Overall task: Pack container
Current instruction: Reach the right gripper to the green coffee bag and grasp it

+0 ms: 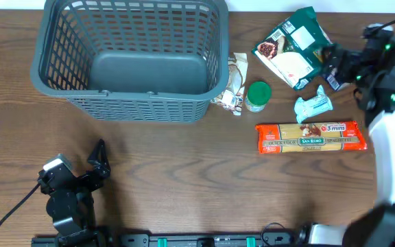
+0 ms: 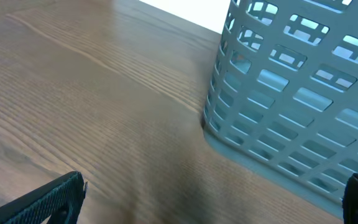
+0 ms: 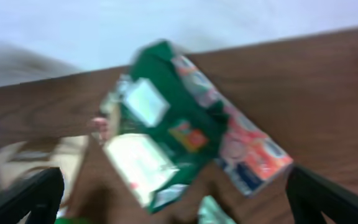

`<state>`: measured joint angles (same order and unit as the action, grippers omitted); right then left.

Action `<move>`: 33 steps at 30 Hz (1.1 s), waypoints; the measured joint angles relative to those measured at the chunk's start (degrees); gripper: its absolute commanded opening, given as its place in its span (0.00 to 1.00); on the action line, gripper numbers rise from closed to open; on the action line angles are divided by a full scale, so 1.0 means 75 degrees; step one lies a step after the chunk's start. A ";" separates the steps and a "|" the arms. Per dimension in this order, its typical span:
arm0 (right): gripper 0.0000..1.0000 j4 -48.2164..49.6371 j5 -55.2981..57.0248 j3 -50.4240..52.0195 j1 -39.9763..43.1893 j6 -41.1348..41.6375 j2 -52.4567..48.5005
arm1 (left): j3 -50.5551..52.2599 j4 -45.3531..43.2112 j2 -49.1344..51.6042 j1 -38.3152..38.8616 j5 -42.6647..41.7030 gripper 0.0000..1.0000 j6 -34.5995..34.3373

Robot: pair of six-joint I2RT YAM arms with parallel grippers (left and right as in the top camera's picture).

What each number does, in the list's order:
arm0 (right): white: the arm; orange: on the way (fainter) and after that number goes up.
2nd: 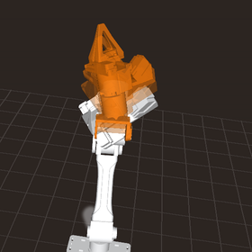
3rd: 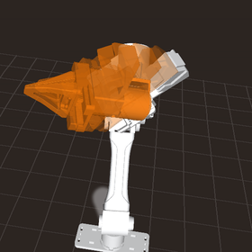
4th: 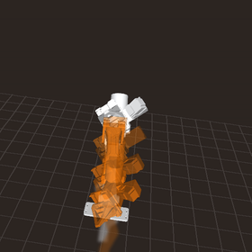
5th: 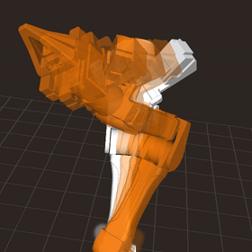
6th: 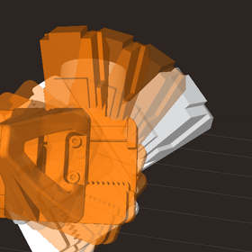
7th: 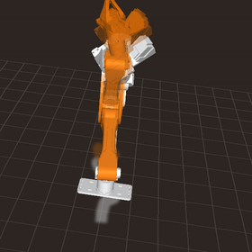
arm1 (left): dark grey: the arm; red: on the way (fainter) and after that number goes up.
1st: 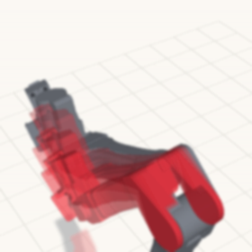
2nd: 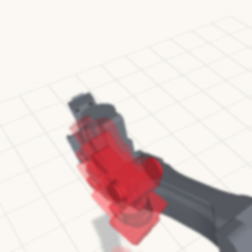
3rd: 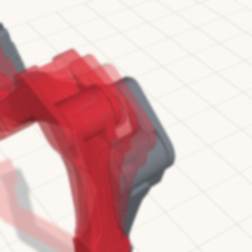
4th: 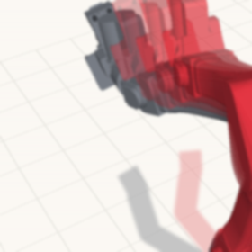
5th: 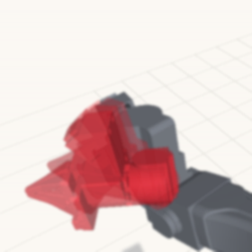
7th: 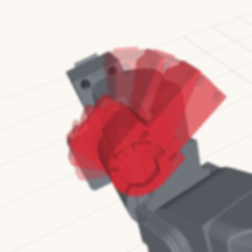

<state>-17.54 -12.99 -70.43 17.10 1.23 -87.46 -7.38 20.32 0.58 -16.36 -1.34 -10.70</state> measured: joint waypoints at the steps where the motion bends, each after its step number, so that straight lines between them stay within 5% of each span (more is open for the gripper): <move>1: 0.99 0.0117 -0.0064 -0.0064 0.0093 -0.0041 -0.0242 | 0.0000 0.0003 0.0000 0.0000 0.0000 0.99 0.0000; 24: 0.97 0.2014 -0.1944 -0.1778 0.0303 -0.0221 -0.4794 | 0.0000 0.0000 0.0000 0.0000 0.0000 0.99 0.0000; 31: 0.48 0.2034 -0.2343 -0.1833 0.0294 -0.0192 -0.4849 | 0.0000 0.0000 0.0000 0.0000 0.0000 0.99 0.0000; 33: 0.20 0.2022 -0.2451 -0.1839 0.0283 -0.0149 -0.4858 | 0.0000 0.0000 0.0000 0.0000 0.0000 0.99 0.0000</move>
<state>-2.37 -31.38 -84.23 19.22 0.12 -123.90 -7.38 20.32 0.58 -16.36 -1.34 -10.70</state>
